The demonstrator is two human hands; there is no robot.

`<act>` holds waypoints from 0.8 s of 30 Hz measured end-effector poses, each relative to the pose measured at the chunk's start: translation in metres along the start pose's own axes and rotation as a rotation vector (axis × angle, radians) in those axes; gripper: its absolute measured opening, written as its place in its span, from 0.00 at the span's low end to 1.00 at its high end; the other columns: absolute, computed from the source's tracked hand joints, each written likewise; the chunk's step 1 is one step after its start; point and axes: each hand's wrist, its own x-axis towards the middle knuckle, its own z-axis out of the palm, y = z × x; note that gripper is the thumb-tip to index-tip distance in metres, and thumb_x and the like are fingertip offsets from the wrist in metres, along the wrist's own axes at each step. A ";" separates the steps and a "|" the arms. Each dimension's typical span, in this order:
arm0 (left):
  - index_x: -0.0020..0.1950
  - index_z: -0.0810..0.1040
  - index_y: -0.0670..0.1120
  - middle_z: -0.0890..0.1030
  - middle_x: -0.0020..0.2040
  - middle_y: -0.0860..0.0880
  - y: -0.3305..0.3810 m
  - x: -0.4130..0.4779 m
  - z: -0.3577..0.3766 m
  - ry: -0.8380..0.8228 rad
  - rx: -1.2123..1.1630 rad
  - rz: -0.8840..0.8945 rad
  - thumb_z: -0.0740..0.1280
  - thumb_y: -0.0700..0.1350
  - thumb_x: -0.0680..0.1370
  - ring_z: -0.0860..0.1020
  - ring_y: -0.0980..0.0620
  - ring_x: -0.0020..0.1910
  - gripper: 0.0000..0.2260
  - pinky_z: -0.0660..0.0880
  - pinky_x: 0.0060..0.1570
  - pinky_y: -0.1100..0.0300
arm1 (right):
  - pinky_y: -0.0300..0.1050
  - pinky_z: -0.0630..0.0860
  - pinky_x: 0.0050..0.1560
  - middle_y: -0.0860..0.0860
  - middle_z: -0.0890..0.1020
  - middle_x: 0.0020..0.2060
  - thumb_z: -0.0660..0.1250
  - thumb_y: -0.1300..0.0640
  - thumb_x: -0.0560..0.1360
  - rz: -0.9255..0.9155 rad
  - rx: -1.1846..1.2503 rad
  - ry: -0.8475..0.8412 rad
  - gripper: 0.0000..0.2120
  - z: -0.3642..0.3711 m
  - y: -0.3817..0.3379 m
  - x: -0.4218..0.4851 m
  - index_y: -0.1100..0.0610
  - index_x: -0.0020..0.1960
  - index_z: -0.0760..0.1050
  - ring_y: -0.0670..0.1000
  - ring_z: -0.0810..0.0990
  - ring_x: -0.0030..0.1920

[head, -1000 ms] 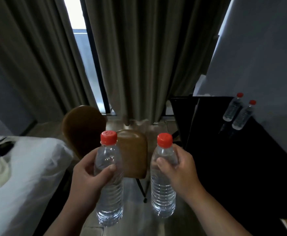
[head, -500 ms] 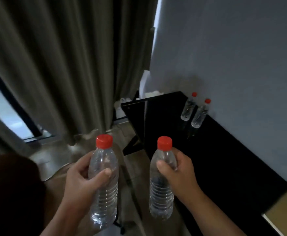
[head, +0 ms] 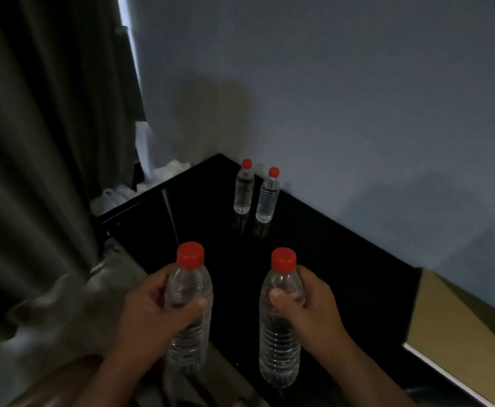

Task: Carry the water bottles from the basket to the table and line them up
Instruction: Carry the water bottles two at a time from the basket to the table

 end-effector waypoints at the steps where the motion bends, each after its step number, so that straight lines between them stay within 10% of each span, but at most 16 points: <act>1: 0.46 0.84 0.60 0.87 0.43 0.50 0.000 0.013 0.006 -0.024 0.014 0.011 0.74 0.54 0.55 0.85 0.53 0.41 0.20 0.79 0.41 0.62 | 0.37 0.78 0.41 0.47 0.84 0.38 0.70 0.42 0.61 0.006 0.004 0.014 0.21 -0.003 0.003 0.011 0.54 0.48 0.78 0.46 0.83 0.39; 15: 0.50 0.82 0.52 0.87 0.45 0.54 -0.029 0.156 0.033 -0.236 0.122 -0.034 0.77 0.54 0.52 0.84 0.58 0.42 0.26 0.78 0.42 0.64 | 0.35 0.76 0.40 0.43 0.84 0.36 0.78 0.54 0.61 0.146 0.003 0.194 0.16 -0.018 0.025 0.104 0.53 0.45 0.78 0.41 0.81 0.36; 20: 0.44 0.81 0.47 0.86 0.36 0.54 -0.059 0.215 0.033 -0.288 0.174 -0.058 0.83 0.38 0.57 0.83 0.49 0.38 0.19 0.78 0.35 0.69 | 0.31 0.75 0.40 0.41 0.84 0.37 0.78 0.63 0.65 0.219 -0.025 0.261 0.14 -0.009 0.034 0.131 0.52 0.45 0.77 0.39 0.82 0.38; 24: 0.45 0.82 0.49 0.86 0.39 0.55 -0.079 0.271 0.022 -0.404 0.177 -0.076 0.76 0.56 0.48 0.83 0.57 0.36 0.27 0.79 0.38 0.68 | 0.32 0.75 0.41 0.39 0.84 0.41 0.79 0.60 0.65 0.330 -0.050 0.328 0.18 0.019 0.038 0.166 0.49 0.50 0.77 0.39 0.83 0.42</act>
